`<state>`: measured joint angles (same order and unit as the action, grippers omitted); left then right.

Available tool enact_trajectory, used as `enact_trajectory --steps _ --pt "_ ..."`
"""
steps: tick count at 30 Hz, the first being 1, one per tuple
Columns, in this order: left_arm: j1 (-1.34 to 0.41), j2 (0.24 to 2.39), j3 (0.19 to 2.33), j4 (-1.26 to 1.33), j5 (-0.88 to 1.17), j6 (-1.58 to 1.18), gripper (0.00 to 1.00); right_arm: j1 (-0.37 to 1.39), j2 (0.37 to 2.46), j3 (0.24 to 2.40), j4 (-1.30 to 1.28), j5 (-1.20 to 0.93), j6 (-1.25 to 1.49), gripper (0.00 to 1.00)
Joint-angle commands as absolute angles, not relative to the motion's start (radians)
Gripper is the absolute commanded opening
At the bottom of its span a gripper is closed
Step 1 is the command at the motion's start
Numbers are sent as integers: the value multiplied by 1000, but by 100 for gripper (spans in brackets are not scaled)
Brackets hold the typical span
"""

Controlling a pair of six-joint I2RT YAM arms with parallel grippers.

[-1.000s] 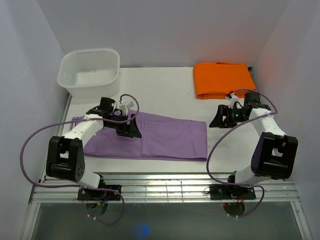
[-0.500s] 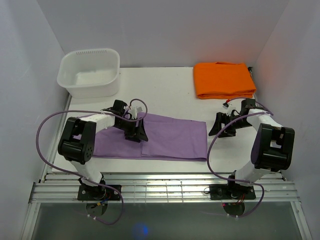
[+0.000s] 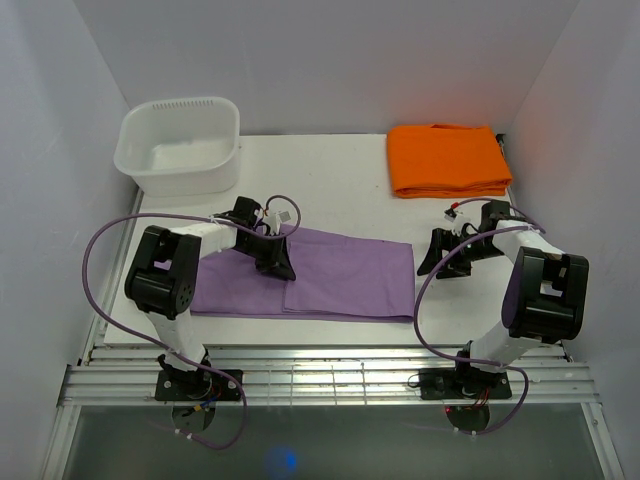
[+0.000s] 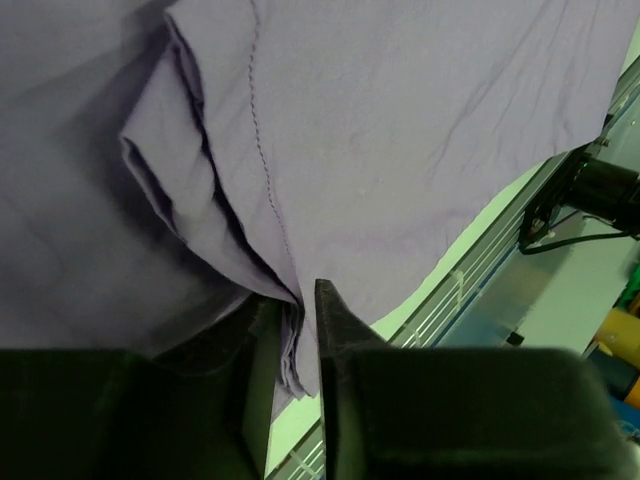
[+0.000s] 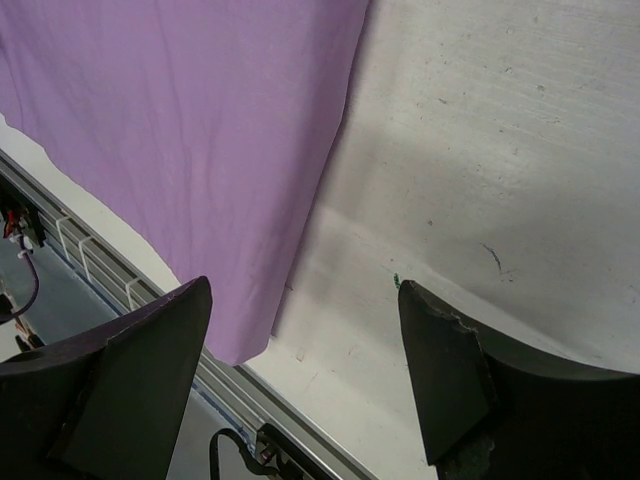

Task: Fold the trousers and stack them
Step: Fold the trousers

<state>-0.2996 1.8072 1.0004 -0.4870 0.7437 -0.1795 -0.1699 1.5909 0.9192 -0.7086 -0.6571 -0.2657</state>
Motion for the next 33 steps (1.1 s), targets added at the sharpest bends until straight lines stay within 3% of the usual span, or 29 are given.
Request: enact_trajectory --steps 1,5,23,33 --pt "-305 1747 1031 -501 736 -158 21 -175 1586 908 -707 -658 -282 81" --pt "-307 1738 1055 -551 670 -111 0 -175 1592 902 -706 -652 -290 82" --pt "-305 1692 1045 -526 546 -37 0 -172 1677 888 -681 -672 -295 82" --pt "-307 1568 1043 -511 606 -3 0 -160 1709 877 -650 -703 -279 81"
